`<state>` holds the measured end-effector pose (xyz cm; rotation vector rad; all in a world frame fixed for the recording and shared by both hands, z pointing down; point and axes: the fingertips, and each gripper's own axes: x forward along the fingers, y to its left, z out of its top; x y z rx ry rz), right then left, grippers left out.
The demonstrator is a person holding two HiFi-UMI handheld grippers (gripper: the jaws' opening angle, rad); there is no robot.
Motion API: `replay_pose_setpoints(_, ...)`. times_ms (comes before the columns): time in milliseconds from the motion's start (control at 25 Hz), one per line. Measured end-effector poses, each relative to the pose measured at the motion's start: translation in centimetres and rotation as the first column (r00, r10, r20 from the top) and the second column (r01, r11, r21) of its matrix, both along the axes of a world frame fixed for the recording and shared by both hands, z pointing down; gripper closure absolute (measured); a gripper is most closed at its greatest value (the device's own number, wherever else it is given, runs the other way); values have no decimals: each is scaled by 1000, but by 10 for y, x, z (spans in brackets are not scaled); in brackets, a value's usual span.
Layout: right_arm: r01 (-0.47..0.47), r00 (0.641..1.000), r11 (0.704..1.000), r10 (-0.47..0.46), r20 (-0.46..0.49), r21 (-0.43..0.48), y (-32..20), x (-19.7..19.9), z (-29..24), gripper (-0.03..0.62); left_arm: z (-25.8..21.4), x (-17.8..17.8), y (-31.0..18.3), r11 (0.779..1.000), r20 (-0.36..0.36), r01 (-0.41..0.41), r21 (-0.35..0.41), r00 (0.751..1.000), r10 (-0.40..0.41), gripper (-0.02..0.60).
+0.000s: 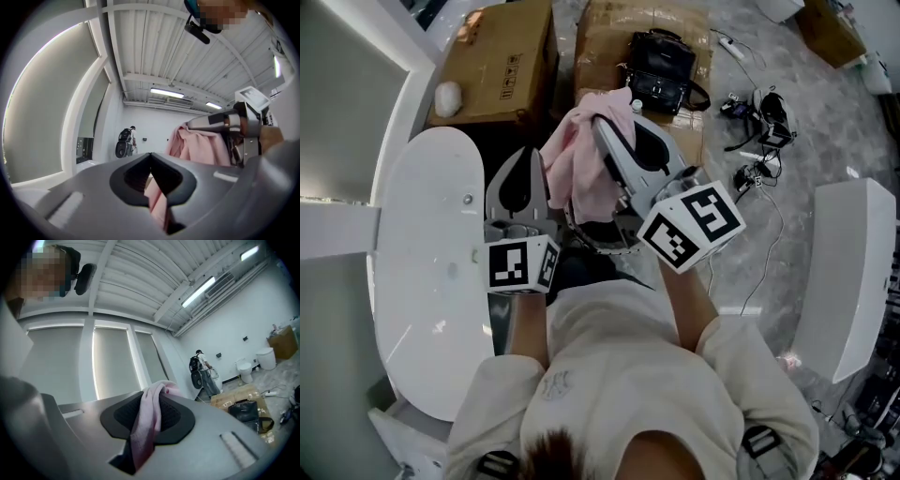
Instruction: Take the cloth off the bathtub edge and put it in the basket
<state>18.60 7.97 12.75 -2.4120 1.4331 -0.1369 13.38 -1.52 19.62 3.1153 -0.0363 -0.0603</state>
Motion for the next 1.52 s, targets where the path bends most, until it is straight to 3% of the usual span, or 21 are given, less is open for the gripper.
replay_pose_setpoints(360, -187, 982, 980, 189, 18, -61, 47, 22, 16, 533, 12, 39, 25, 986, 27, -163, -23, 986, 164, 572)
replay_pose_setpoints(760, -297, 951, 948, 305, 57, -110, 79, 21, 47, 533, 14, 54, 49, 959, 27, -282, -25, 959, 282, 572)
replay_pose_setpoints(1040, -311, 943, 944, 322, 88, -112, 81, 19, 57, 533, 13, 58, 52, 950, 33, -311, -28, 949, 312, 572)
replay_pose_setpoints(1520, -293, 944, 947, 308, 122, -131, 69, 14, 77, 533, 23, 52, 39, 956, 53, -290, -36, 955, 292, 572)
